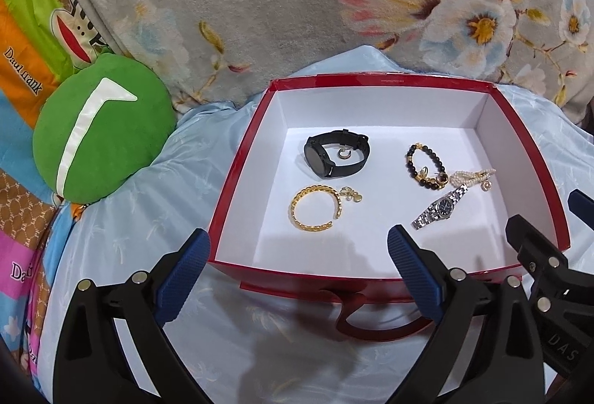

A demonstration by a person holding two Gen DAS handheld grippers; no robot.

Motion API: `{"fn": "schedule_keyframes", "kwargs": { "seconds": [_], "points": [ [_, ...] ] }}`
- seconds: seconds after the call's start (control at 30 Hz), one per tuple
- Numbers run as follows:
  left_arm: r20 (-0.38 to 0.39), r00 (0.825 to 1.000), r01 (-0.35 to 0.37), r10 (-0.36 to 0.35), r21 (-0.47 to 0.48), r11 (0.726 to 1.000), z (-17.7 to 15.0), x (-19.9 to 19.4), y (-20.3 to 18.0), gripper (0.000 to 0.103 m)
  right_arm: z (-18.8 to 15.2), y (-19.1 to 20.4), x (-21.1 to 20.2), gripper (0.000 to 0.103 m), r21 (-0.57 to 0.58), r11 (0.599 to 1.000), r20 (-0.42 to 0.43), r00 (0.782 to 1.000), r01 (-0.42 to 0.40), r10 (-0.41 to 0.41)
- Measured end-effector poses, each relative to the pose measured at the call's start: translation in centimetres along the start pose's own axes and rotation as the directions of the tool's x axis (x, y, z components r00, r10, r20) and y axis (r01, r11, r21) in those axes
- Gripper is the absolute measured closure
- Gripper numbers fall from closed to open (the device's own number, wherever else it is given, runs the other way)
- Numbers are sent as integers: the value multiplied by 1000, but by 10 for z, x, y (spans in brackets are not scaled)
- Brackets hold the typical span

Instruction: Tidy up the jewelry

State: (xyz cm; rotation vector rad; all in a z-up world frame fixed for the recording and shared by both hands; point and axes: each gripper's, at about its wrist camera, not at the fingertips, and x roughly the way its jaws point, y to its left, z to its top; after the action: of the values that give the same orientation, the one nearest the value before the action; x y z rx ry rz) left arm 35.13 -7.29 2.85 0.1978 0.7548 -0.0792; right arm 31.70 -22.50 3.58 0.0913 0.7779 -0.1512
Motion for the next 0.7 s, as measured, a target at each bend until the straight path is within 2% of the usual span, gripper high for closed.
{"fn": "schedule_keyframes", "kwargs": {
  "seconds": [0.7],
  "points": [
    [-2,1000,-25,25,-5,1000,-1,-1,1,9,-1,1,-2,16,0,1000,12,1000,8,-8]
  ]
}}
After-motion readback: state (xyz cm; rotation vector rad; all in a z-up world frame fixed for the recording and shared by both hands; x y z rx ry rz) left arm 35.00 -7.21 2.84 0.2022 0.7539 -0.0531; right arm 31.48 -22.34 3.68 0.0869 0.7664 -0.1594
